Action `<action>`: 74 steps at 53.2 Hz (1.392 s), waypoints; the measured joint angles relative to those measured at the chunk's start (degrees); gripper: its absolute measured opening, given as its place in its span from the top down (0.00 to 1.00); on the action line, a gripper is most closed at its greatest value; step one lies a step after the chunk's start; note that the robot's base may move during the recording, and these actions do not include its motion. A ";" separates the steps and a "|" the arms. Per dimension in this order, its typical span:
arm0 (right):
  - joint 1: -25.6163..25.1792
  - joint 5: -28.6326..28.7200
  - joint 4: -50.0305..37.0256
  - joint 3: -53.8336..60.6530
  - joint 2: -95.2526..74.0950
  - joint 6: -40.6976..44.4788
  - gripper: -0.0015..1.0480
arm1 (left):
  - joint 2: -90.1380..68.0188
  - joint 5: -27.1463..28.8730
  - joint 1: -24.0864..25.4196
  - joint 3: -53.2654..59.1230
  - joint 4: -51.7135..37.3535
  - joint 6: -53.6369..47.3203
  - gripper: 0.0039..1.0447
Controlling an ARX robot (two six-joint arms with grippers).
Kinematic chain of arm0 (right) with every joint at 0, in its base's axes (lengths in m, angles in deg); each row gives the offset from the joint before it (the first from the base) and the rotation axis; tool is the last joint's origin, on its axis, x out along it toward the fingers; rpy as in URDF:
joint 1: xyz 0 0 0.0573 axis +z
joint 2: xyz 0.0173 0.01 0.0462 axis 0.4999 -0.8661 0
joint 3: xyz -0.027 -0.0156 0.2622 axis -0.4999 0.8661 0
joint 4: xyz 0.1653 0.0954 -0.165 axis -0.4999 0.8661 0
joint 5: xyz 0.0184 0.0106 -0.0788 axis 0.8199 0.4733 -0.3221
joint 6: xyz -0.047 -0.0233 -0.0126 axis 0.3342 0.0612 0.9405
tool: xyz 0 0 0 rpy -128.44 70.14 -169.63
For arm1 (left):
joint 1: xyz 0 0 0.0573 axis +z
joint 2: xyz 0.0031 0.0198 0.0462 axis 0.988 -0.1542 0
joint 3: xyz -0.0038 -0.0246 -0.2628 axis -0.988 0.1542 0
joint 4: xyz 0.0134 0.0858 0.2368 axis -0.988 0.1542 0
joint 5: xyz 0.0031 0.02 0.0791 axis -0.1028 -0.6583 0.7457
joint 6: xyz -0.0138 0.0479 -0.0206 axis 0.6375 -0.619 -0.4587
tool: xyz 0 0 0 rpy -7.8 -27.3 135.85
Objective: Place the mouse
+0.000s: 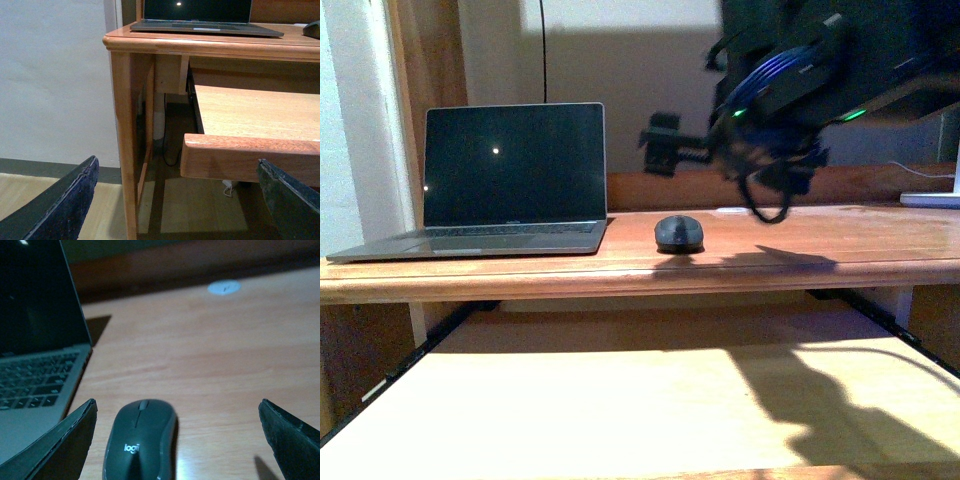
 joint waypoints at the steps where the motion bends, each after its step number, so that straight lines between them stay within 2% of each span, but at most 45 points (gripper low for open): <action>1: -0.66 1.25 -1.36 2.82 2.64 0.00 0.07 | 0.00 0.00 0.00 0.00 0.00 0.00 0.07; 6: -4.76 9.60 -5.95 20.50 19.41 0.44 0.07 | 0.00 0.00 0.00 0.00 0.00 0.00 0.07; 9: -7.56 16.94 -8.57 34.73 30.99 1.62 0.07 | 0.00 0.00 0.00 0.00 0.00 0.00 0.07; 16: -15.41 30.08 -8.28 61.24 49.88 7.34 0.07 | 0.00 0.00 0.00 0.00 0.00 0.00 0.07; 20: -20.37 35.34 -4.48 71.56 58.07 10.64 0.07 | 0.00 0.00 0.00 0.00 0.00 0.00 0.07; 26: -22.51 37.73 -2.47 79.14 63.69 14.60 0.07 | 0.00 0.00 0.00 0.00 0.00 0.00 0.07; 36: -20.83 35.93 -3.87 85.07 65.40 17.46 0.07 | 0.00 0.00 0.00 0.00 0.00 0.00 0.07; 54: -6.08 23.61 -16.92 84.72 52.26 15.28 0.07 | 0.00 0.00 0.00 0.00 0.00 0.00 0.07; 65: 0.31 15.63 -26.03 74.47 35.41 13.94 0.07 | 0.00 0.00 0.00 0.00 0.00 0.00 0.07; 74: 3.02 9.90 -26.08 59.84 20.11 12.24 0.07 | 0.00 0.00 0.00 0.00 0.00 0.00 0.07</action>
